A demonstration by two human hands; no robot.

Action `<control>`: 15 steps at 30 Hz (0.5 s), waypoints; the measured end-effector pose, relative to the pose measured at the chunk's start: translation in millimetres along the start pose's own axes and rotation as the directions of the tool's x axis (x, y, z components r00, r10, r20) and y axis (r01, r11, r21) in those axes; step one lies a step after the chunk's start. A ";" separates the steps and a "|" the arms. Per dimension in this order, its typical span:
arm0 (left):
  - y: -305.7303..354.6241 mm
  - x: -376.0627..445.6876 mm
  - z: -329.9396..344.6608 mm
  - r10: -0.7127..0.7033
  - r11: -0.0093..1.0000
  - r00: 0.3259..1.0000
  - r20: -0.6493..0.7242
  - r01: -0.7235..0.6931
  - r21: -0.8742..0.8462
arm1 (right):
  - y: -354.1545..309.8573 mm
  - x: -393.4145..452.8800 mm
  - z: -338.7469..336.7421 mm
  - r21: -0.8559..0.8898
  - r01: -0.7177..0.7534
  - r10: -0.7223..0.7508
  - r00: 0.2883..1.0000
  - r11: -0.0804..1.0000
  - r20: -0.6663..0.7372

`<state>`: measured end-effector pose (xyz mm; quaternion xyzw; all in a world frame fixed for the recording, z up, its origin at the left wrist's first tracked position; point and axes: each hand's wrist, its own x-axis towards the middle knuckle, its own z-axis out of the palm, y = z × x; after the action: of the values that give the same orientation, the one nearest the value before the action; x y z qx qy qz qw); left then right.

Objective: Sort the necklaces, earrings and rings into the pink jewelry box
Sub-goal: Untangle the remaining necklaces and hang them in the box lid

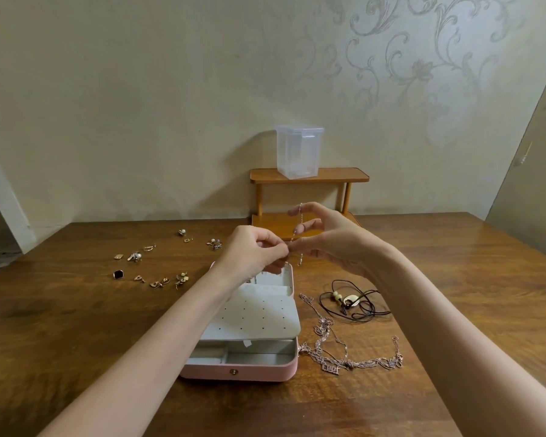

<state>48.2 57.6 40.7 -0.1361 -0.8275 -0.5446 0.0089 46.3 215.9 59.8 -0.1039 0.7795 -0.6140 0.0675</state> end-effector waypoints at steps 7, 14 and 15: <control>3.3 -6.5 5.9 0.414 0.543 0.896 0.162 -0.385 0.746 | -2.2 1.4 1.5 -0.204 -0.071 0.090 0.992 0.976 0.086; -2.2 -8.7 10.0 0.237 0.718 0.930 0.283 -0.363 0.593 | -5.2 1.0 1.4 -0.404 -0.135 0.274 0.911 0.905 0.309; -1.9 -9.2 8.7 0.145 0.835 0.939 0.313 -0.286 0.470 | -8.3 -0.2 0.9 -0.444 -0.117 0.291 0.891 0.888 0.348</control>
<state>57.8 62.8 34.0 -0.2935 -0.9142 -0.2793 -0.0041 47.4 213.2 67.7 -0.1564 0.8664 -0.3899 0.2699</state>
